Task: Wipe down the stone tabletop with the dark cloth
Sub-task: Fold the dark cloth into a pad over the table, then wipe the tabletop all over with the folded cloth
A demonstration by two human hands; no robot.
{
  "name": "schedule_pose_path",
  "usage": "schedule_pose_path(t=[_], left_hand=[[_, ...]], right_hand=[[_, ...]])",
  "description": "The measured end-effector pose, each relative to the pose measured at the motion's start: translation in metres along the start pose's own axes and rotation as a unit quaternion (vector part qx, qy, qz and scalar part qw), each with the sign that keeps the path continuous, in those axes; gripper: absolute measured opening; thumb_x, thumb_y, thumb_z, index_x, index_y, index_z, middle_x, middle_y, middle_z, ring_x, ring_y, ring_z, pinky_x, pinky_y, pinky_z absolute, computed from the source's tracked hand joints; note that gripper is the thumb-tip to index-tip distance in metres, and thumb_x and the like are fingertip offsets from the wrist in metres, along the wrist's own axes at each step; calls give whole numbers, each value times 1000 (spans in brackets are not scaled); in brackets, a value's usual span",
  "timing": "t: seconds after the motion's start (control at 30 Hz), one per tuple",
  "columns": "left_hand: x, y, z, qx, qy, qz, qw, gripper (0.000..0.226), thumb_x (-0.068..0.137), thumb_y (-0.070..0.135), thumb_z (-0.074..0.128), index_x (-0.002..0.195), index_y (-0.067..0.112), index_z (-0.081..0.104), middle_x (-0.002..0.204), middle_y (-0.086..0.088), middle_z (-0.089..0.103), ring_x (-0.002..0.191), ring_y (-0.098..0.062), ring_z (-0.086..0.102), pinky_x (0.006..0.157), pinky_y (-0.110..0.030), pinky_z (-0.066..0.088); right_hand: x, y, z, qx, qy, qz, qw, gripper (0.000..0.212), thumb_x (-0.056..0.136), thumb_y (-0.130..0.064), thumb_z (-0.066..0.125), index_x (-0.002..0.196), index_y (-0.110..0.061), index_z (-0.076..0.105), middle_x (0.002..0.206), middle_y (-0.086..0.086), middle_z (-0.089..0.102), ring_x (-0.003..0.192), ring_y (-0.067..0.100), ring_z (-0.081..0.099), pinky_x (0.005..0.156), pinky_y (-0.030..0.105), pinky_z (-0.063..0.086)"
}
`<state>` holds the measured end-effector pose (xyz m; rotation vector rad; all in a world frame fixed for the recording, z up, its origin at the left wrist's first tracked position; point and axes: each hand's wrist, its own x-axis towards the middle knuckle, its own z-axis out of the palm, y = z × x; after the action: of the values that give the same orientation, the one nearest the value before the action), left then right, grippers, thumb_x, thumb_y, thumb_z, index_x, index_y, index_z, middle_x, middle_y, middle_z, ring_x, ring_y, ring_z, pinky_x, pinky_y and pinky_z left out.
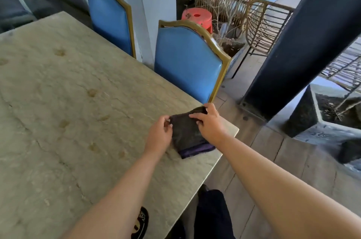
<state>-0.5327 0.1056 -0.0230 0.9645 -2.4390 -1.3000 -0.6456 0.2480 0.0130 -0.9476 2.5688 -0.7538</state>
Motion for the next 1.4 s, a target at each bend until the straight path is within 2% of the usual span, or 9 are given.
schedule_pose_path(t=[0.1,0.2,0.33,0.5,0.63,0.83,1.1,1.27,1.4], left_hand=[[21,-13,1,82,25,42,995,41,94,9,53,135,7,50,131,-10,56,123,-25,52,105,-38,42],[33,-32,1,202,78,43,975,46,97,19,46,142,7,43,147,-11,43,138,-26,37,117,-45,24],[30,-49,6,286,81,51,953,55,100,33,21,151,13,26,159,-2,23,148,-16,17,121,-38,11],[29,-43,6,268,103,27,958,56,100,33,25,151,11,26,158,-2,24,147,-14,17,122,-38,11],[27,-38,3,226,183,7,957,54,97,27,27,147,7,34,152,-9,33,144,-21,26,121,-45,10],[26,-43,-6,132,265,-97,950,53,96,30,21,137,3,42,142,-11,46,140,-22,28,121,-44,9],[28,-36,-4,137,235,-92,958,61,95,45,27,149,17,25,152,2,24,145,-14,19,117,-33,24],[13,-34,-22,10,368,-116,923,51,93,31,32,138,8,40,140,-3,33,124,-13,41,99,-1,26],[-27,-69,-50,133,379,-185,897,47,93,31,31,133,11,45,139,-2,38,126,-22,43,110,-40,36]], right_hand=[[9,8,22,-122,-38,-6,992,42,95,-39,48,138,-37,48,158,4,6,145,34,1,120,48,7],[-4,7,49,-196,-67,-57,977,64,90,-68,24,149,-44,15,161,2,-3,145,35,-17,111,65,-13],[20,16,60,-252,-93,-117,956,65,90,-72,8,148,-47,-5,162,-2,-7,144,36,-22,108,69,-12],[131,5,58,-251,-78,-56,963,61,95,-62,8,148,-43,-13,160,-3,-17,146,30,-20,112,66,1],[140,-26,80,-234,-84,-132,960,62,97,-58,15,151,-37,-4,161,2,-14,146,32,-17,115,62,1],[108,-10,77,-224,-174,-472,835,61,94,-63,27,149,-42,17,161,-5,15,149,23,-1,115,61,6],[216,-72,103,-292,-126,-265,910,64,88,-71,6,147,-49,-8,161,-5,-13,146,34,-17,103,73,-12],[134,-76,116,-261,-168,-424,851,63,92,-67,13,149,-45,-2,162,-1,-6,146,34,-15,107,69,-7],[135,-59,104,-240,-197,-544,780,62,90,-72,20,147,-53,8,162,-9,6,149,26,-3,107,71,-9]])
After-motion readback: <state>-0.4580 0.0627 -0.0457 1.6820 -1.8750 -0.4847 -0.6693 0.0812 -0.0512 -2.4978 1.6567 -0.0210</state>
